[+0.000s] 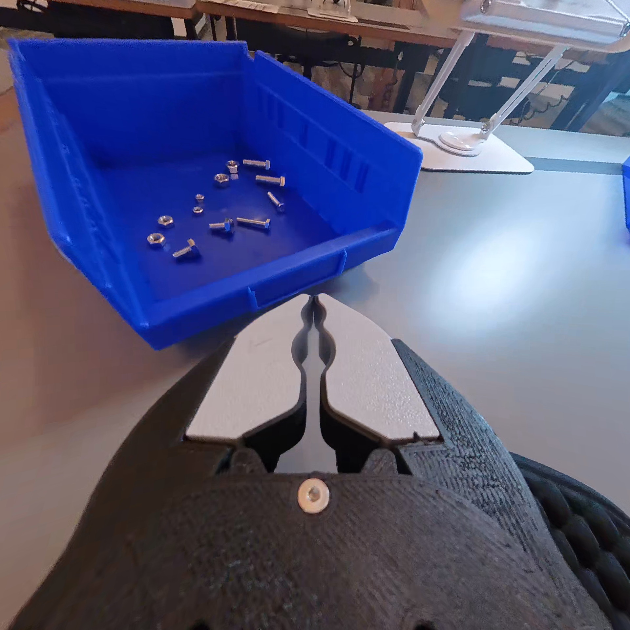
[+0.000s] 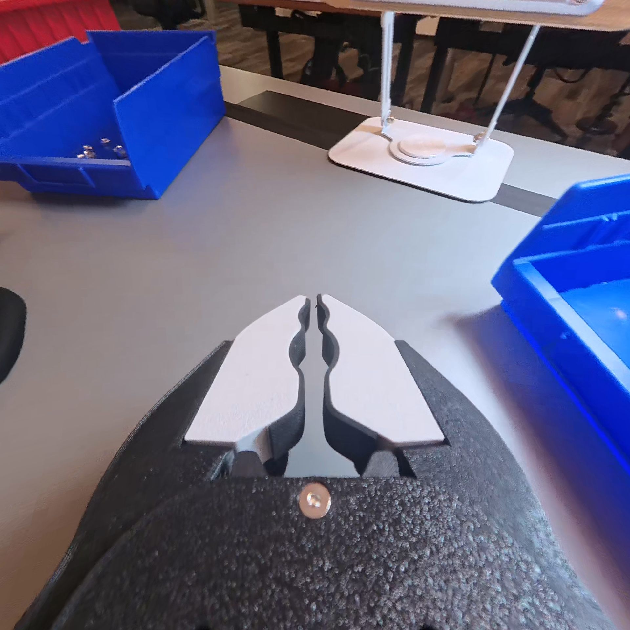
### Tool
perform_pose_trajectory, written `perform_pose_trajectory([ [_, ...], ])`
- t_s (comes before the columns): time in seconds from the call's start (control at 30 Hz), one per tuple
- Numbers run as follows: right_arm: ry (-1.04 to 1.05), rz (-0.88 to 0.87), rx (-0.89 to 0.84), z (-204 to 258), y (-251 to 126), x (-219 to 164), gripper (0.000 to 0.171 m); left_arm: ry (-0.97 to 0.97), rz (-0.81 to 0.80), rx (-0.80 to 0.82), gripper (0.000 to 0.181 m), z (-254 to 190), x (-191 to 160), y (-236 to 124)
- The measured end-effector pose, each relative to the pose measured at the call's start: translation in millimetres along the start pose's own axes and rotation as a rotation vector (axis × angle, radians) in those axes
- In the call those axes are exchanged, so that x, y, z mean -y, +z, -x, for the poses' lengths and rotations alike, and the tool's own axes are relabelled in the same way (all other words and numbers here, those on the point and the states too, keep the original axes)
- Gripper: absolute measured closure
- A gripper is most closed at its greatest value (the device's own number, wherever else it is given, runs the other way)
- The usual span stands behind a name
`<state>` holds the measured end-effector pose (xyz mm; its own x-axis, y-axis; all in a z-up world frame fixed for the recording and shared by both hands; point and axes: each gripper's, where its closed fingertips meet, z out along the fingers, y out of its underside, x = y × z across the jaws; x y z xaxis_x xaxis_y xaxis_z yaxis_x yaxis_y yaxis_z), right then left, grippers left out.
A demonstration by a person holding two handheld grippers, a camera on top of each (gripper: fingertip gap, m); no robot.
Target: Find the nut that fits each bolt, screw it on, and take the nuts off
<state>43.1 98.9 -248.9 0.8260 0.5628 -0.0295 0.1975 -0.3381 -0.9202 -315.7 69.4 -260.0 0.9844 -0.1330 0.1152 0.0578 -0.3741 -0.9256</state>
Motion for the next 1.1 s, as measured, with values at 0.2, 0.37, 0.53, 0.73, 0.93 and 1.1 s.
perform_pose_trajectory([
  [0.2, 0.024, -0.004, -0.057, -19.3, -10.9, -7.3, 0.169, -0.033, -0.029, -0.202, 0.181, -40.4, 12.2, 3.6],
  [0.37, -0.033, 0.010, -0.100, -22.3, -6.4, -12.7, 0.170, 0.100, -0.149, -0.522, 0.181, -136.8, 62.5, 4.6],
  [0.53, -0.090, 0.050, -0.185, -36.4, 3.4, -26.7, 0.171, 0.225, -0.249, -0.774, 0.181, -236.2, 89.3, -2.9],
  [0.73, -0.081, 0.034, -0.212, -40.2, 4.6, -23.5, 0.171, 0.360, -0.270, -0.603, 0.181, -258.6, 75.9, 31.1],
  [0.93, -0.068, 0.014, -0.215, -42.4, 1.6, -19.5, 0.170, 0.448, -0.149, -0.517, 0.181, -235.7, 30.2, 51.2],
  [1.1, -0.052, 0.008, -0.246, -51.5, -2.1, -18.6, 0.167, 0.442, -0.133, -0.536, 0.181, -245.1, 24.5, 49.0],
])
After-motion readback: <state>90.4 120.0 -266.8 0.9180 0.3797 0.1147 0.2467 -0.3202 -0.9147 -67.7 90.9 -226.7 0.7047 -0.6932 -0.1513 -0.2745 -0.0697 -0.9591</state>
